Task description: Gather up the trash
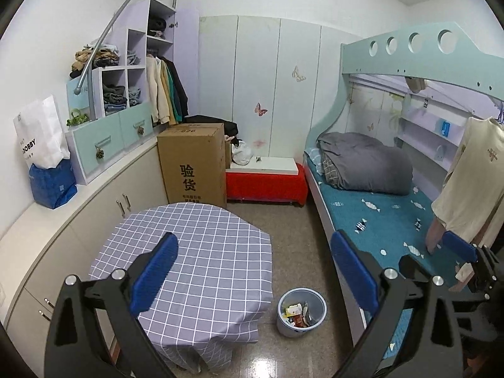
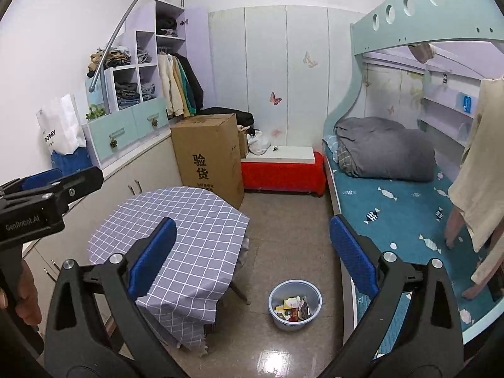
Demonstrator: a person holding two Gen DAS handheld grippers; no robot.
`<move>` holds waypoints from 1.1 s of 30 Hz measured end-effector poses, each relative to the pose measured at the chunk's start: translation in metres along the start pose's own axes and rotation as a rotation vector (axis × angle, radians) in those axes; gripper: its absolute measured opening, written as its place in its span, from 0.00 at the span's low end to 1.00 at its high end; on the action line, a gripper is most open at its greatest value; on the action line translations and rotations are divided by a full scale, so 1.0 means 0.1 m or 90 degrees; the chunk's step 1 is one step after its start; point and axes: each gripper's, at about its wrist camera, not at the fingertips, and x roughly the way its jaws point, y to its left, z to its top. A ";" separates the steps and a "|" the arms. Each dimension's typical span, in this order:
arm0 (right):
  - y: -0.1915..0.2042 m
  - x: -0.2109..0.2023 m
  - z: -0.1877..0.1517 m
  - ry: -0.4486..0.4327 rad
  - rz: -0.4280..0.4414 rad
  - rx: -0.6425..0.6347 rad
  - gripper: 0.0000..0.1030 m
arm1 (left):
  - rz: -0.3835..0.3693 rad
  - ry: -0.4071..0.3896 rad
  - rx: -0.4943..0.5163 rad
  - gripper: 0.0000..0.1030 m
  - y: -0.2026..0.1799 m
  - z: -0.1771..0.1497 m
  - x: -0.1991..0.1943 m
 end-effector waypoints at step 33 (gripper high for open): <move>-0.07 0.10 -0.05 0.013 0.013 0.019 0.93 | 0.002 0.009 0.026 0.93 -0.06 -0.03 0.04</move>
